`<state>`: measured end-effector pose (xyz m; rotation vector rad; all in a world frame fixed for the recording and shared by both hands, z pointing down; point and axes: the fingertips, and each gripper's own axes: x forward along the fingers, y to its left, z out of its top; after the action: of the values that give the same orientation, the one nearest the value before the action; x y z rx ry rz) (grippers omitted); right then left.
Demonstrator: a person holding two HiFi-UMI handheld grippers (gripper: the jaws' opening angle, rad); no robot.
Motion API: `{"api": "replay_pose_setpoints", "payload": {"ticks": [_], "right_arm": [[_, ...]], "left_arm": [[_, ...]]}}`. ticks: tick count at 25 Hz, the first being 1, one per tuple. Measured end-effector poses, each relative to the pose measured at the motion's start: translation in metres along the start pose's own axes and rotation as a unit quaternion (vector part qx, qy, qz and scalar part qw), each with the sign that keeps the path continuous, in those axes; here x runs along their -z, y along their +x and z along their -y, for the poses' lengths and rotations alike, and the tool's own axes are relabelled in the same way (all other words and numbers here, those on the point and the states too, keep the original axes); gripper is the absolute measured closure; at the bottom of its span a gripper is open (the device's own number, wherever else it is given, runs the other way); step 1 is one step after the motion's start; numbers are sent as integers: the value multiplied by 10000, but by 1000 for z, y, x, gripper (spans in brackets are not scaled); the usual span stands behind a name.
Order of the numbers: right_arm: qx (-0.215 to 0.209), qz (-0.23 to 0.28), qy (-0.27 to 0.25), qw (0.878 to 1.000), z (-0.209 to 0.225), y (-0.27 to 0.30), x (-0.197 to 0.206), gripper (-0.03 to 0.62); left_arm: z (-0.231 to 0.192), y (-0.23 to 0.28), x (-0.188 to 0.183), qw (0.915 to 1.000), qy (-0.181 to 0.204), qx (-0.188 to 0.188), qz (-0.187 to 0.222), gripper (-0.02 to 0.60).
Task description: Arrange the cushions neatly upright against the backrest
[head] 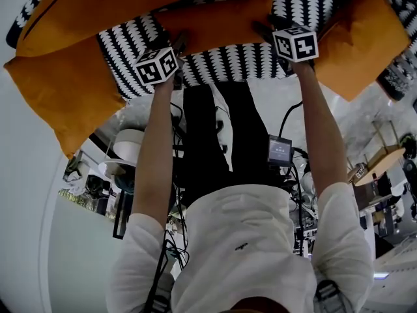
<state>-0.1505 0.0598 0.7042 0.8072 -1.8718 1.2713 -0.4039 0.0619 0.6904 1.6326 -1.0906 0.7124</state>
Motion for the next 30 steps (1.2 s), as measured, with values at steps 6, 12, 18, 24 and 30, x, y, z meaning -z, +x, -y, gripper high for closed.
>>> {"api": "replay_pose_setpoints", "payload": {"ticks": [6,12,18,24,30], "right_arm": [[97,-57,-157,9998,3,-4,9,437],[187,-342,-469,9981,5,-9,20,508],[259,-410,-593,9971,4,-26,24,551],[392,-247,-564,9973,18,-36,18,565],[419,46,-480,9980,-6,-53,3,565]], "left_arm": [[10,0,4,9994,243,78,-215,392],[23,0,13,9975,436,283,-470,470],[33,-7,12,9959,600,365,-569,527],[47,-1,-1,9962,634,385,-457,561],[46,-27,-18,9964,656,489,-230,563]]}}
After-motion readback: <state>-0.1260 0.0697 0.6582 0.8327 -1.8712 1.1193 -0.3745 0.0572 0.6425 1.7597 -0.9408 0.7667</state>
